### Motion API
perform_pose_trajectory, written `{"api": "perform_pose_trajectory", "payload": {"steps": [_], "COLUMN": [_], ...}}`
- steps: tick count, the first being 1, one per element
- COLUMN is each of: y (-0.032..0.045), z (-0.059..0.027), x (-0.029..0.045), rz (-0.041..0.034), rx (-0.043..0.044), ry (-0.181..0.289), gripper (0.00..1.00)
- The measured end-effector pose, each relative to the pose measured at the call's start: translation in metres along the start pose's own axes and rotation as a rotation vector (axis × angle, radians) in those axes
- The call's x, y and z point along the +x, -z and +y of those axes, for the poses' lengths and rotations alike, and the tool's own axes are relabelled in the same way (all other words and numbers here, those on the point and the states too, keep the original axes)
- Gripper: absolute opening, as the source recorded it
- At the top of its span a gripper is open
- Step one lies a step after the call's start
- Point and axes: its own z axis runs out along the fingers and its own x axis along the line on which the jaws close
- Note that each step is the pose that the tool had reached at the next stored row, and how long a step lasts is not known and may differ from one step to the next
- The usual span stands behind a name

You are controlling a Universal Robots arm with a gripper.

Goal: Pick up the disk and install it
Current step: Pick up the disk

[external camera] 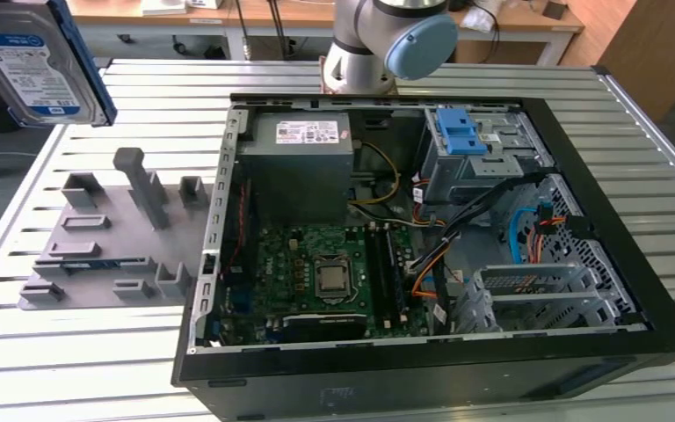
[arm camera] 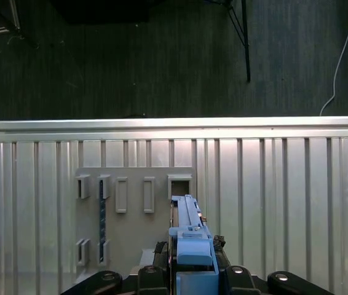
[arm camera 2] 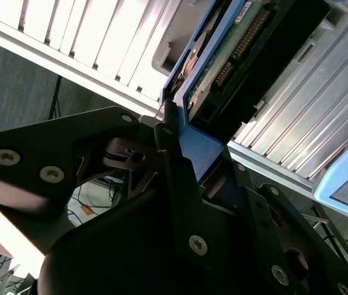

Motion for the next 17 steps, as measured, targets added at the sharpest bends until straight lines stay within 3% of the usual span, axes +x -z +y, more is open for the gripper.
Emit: {"api": "perform_pose_trajectory", "payload": {"steps": [17], "y": [0.0115], "z": [0.0000], "x": [-0.0001], "rz": [0.0000], "rx": [0.0001], "ry": [0.000], "gripper": [0.36]}}
